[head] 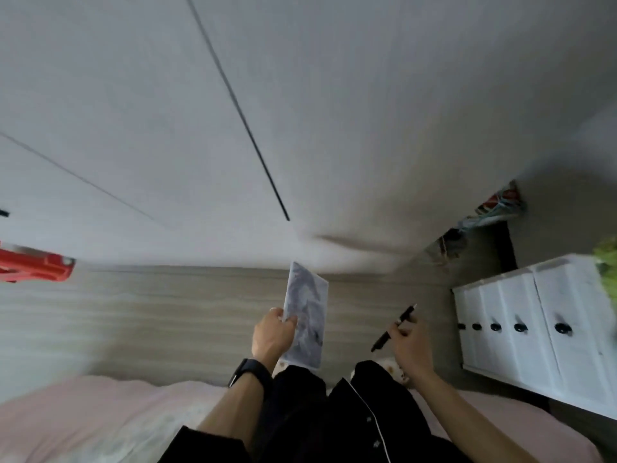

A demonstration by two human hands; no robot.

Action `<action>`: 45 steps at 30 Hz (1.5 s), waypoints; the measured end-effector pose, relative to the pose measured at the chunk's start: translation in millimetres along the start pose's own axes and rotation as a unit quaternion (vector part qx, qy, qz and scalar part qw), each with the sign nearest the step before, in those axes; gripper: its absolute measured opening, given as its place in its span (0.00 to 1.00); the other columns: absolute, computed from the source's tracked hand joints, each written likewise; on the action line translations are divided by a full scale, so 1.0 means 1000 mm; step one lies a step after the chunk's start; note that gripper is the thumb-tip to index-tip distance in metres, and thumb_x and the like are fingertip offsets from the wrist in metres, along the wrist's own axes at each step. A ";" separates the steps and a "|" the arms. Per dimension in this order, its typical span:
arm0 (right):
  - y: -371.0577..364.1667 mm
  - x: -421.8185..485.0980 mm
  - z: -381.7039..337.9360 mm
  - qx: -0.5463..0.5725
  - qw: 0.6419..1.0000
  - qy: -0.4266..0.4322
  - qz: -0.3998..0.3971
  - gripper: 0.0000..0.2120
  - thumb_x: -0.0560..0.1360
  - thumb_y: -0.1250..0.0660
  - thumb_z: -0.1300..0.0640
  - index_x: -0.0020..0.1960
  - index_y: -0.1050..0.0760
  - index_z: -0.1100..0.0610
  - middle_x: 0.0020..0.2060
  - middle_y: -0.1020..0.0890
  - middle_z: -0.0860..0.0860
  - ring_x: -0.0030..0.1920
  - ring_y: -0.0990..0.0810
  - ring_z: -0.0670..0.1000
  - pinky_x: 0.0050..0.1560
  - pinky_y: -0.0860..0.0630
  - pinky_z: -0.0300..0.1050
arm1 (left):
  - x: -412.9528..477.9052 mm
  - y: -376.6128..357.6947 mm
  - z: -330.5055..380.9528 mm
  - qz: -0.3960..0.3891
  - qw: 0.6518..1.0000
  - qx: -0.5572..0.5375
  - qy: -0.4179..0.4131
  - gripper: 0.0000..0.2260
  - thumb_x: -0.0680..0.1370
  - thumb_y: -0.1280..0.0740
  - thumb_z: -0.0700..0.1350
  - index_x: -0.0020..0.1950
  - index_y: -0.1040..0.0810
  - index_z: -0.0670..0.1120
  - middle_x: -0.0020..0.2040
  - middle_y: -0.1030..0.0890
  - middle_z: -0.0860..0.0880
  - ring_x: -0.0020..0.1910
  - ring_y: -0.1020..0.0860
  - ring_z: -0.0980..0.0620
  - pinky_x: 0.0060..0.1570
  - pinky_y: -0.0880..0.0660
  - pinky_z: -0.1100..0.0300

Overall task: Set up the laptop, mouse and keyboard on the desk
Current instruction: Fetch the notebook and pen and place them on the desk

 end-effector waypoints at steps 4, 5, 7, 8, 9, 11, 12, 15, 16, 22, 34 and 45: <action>-0.099 -0.045 -0.062 -0.032 0.998 0.054 -0.016 0.14 0.77 0.29 0.57 0.55 0.30 0.63 0.39 0.22 0.47 0.39 0.22 0.51 0.41 0.28 0.48 | 0.015 0.082 -0.101 0.043 0.995 -0.079 0.046 0.15 0.77 0.35 0.53 0.59 0.22 0.45 0.55 0.17 0.44 0.56 0.21 0.42 0.50 0.26 0.54; -0.132 -0.060 -0.079 -0.052 0.995 0.082 -0.032 0.12 0.77 0.29 0.58 0.53 0.29 0.62 0.38 0.24 0.46 0.39 0.22 0.52 0.42 0.29 0.47 | 0.016 0.107 -0.131 0.058 0.991 -0.103 0.061 0.14 0.78 0.35 0.53 0.58 0.22 0.45 0.54 0.18 0.44 0.55 0.21 0.42 0.50 0.26 0.55; -0.191 -0.090 -0.111 -0.088 0.984 0.131 -0.079 0.07 0.76 0.29 0.59 0.49 0.27 0.57 0.37 0.23 0.47 0.43 0.20 0.57 0.45 0.29 0.49 | 0.015 0.150 -0.185 0.091 0.982 -0.145 0.083 0.13 0.79 0.36 0.53 0.57 0.23 0.45 0.53 0.18 0.45 0.55 0.21 0.42 0.50 0.26 0.56; -0.224 -0.105 -0.128 -0.102 0.977 0.151 -0.112 0.05 0.77 0.29 0.59 0.48 0.25 0.57 0.38 0.21 0.48 0.45 0.19 0.58 0.45 0.28 0.49 | 0.014 0.173 -0.215 0.114 0.974 -0.165 0.102 0.14 0.79 0.36 0.53 0.57 0.23 0.45 0.53 0.18 0.45 0.55 0.21 0.42 0.50 0.27 0.56; -0.253 -0.117 -0.143 -0.115 0.969 0.165 -0.146 0.02 0.77 0.30 0.59 0.48 0.23 0.57 0.39 0.20 0.48 0.45 0.19 0.57 0.45 0.28 0.48 | 0.012 0.194 -0.239 0.135 0.967 -0.181 0.114 0.14 0.79 0.36 0.52 0.58 0.23 0.44 0.54 0.18 0.45 0.56 0.21 0.41 0.49 0.28 0.56; -0.309 -0.146 -0.172 -0.127 0.956 0.167 -0.203 0.04 0.79 0.32 0.56 0.49 0.20 0.56 0.37 0.19 0.49 0.39 0.20 0.53 0.40 0.27 0.46 | 0.008 0.229 -0.286 0.172 0.951 -0.211 0.146 0.15 0.79 0.35 0.52 0.59 0.22 0.44 0.55 0.18 0.44 0.56 0.21 0.40 0.48 0.29 0.54; -0.335 -0.163 -0.186 -0.121 0.953 0.160 -0.226 0.05 0.79 0.33 0.56 0.50 0.19 0.55 0.36 0.18 0.50 0.32 0.22 0.51 0.34 0.28 0.44 | 0.004 0.245 -0.309 0.188 0.940 -0.233 0.162 0.15 0.78 0.35 0.53 0.59 0.22 0.44 0.55 0.18 0.44 0.56 0.21 0.40 0.48 0.29 0.54; -0.409 -0.213 -0.218 -0.057 0.950 0.088 -0.294 0.09 0.78 0.37 0.66 0.49 0.20 0.57 0.38 0.16 0.58 0.24 0.29 0.49 0.25 0.36 0.39 | -0.009 0.277 -0.368 0.218 0.900 -0.314 0.210 0.13 0.78 0.35 0.53 0.57 0.23 0.46 0.51 0.19 0.46 0.54 0.21 0.41 0.48 0.29 0.55; -0.427 -0.230 -0.228 -0.052 0.945 0.078 -0.313 0.09 0.76 0.35 0.68 0.49 0.20 0.57 0.39 0.16 0.58 0.26 0.29 0.49 0.27 0.37 0.40 | -0.012 0.284 -0.382 0.225 0.887 -0.337 0.222 0.11 0.78 0.34 0.52 0.54 0.24 0.47 0.49 0.20 0.47 0.52 0.22 0.42 0.48 0.29 0.55; -0.546 -0.302 -0.273 -0.102 0.912 0.090 -0.386 0.09 0.73 0.24 0.57 0.52 0.19 0.58 0.42 0.13 0.55 0.35 0.23 0.49 0.33 0.30 0.41 | -0.008 0.342 -0.461 0.267 0.819 -0.431 0.269 0.06 0.78 0.34 0.49 0.43 0.28 0.53 0.41 0.23 0.53 0.45 0.24 0.48 0.46 0.30 0.57; -0.833 -0.365 -0.385 -0.248 0.845 0.175 -0.440 0.06 0.78 0.30 0.57 0.49 0.18 0.59 0.34 0.16 0.53 0.31 0.25 0.47 0.30 0.30 0.39 | 0.056 0.503 -0.612 0.305 0.682 -0.561 0.356 0.10 0.75 0.32 0.52 0.49 0.22 0.47 0.42 0.17 0.50 0.40 0.19 0.50 0.39 0.22 0.56; -1.096 -0.560 -0.439 -0.316 0.731 0.262 -0.545 0.08 0.77 0.31 0.54 0.42 0.19 0.57 0.33 0.17 0.50 0.29 0.24 0.46 0.31 0.32 0.39 | 0.056 0.619 -0.760 0.400 0.504 -0.673 0.366 0.06 0.76 0.31 0.45 0.46 0.22 0.42 0.44 0.17 0.40 0.41 0.17 0.42 0.43 0.18 0.46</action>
Point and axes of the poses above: each hand's wrist, its own x-axis towards the middle knuckle, its own y-axis out of the back of the hand, z = x × y, the point moved 6 cm from there along x, towards the middle knuckle
